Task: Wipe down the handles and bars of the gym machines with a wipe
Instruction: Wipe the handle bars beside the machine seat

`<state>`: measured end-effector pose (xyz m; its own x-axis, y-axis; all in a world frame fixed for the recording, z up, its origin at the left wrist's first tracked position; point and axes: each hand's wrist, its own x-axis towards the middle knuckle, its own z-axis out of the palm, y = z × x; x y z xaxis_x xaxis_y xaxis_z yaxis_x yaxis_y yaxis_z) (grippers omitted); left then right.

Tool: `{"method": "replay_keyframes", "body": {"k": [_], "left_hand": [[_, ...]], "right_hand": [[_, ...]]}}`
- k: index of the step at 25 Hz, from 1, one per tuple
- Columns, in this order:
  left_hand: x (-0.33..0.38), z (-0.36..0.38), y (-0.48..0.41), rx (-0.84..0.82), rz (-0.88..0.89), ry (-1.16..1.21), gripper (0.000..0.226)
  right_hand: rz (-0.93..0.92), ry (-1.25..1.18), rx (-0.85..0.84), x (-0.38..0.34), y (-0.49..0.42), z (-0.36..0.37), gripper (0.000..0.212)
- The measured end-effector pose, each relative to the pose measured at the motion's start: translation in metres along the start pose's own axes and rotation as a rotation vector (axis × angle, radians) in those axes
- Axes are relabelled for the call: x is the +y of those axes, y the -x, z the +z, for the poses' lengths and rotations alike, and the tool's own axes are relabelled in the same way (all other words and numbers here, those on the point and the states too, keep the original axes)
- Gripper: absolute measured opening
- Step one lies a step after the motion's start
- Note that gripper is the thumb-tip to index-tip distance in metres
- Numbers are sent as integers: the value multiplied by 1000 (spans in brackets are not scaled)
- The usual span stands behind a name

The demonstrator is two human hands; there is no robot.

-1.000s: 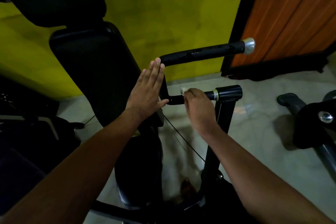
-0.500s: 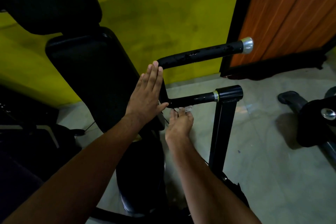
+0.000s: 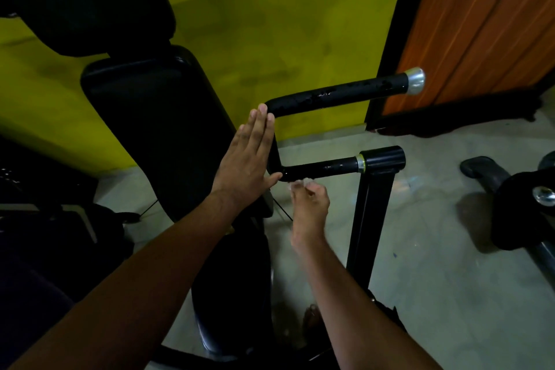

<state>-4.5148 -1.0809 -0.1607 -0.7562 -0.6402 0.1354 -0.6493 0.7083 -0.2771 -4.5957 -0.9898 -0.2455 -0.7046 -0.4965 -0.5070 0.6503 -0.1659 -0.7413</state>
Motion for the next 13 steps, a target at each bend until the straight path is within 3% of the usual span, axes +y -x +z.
{"method": "replay_keyframes", "body": {"k": [3, 5, 7, 10, 13], "left_hand": [[0, 0, 0, 2, -1, 25, 122], [0, 0, 0, 9, 1, 36, 122], [-1, 0, 0, 6, -4, 19, 122], [0, 0, 0, 6, -7, 9, 123], [0, -1, 0, -1, -8, -10, 123]], "right_hand": [[-735, 786, -35, -2, -2, -2, 12], [-1059, 1138, -198, -10, -11, -4, 18], [-1187, 1410, -349, -21, -23, -10, 23], [-1097, 1551, -419, -41, -28, -5, 25], [-1142, 1719, -543, -49, -24, 1, 31]]}}
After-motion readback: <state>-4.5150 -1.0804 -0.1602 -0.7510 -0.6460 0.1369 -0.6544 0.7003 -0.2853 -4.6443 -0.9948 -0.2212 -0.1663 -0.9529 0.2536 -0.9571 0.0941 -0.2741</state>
